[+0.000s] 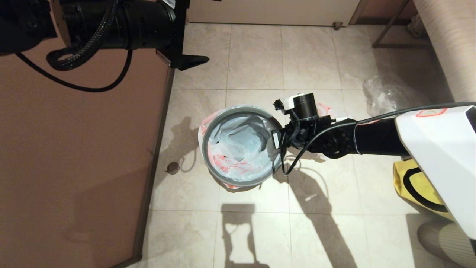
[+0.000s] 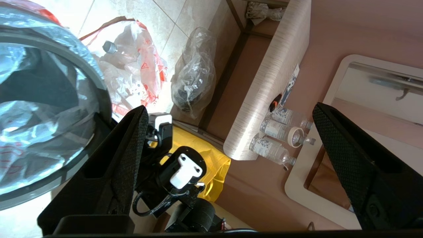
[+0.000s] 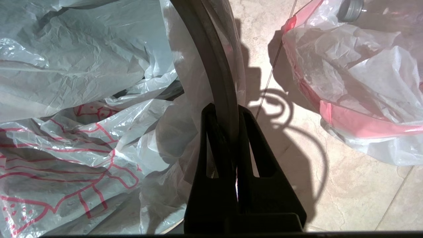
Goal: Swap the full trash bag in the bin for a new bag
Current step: Place the trash can ring on the trash can
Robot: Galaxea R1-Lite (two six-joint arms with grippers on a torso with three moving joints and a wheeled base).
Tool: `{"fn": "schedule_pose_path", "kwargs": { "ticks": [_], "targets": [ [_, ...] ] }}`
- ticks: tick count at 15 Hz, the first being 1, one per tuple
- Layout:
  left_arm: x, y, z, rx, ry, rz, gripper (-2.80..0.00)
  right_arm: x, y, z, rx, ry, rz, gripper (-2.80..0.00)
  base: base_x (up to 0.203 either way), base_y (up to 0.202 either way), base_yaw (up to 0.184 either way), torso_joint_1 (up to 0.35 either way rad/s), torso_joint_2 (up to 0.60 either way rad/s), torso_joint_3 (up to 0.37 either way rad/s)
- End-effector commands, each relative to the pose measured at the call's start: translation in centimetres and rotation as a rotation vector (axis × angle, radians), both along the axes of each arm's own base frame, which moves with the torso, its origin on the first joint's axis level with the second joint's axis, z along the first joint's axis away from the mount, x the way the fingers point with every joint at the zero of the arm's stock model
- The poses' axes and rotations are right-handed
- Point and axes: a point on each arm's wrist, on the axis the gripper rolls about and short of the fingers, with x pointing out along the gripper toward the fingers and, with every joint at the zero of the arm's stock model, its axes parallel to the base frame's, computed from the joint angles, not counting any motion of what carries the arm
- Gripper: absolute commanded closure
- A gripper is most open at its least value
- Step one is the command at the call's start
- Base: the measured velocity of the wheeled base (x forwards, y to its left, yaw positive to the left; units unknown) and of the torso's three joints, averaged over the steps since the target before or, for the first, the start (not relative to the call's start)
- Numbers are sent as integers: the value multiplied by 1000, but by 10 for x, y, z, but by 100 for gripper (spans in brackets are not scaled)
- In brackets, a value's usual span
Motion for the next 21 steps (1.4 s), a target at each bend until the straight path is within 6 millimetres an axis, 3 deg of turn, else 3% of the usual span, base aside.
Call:
{"fn": "schedule_pose_path", "kwargs": {
  "ticks": [1, 7, 13, 21],
  "targets": [
    [-1, 0, 0, -5, 5, -2, -280, -4, -1, 8, 9, -13, -1, 0, 0, 0, 0, 0, 0, 0],
    [-1, 0, 0, -5, 5, -2, -280, -14, 1, 18, 14, -29, 10, 0, 0, 0, 0, 0, 0, 0],
    [1, -1, -1, -4, 6, -2, -280, 7, 13, 9, 30, -54, 9, 0, 0, 0, 0, 0, 0, 0],
    [1, -1, -1, -3, 8, -3, -280, 16, 15, -9, -10, -42, 4, 0, 0, 0, 0, 0, 0, 0]
  ]
}}
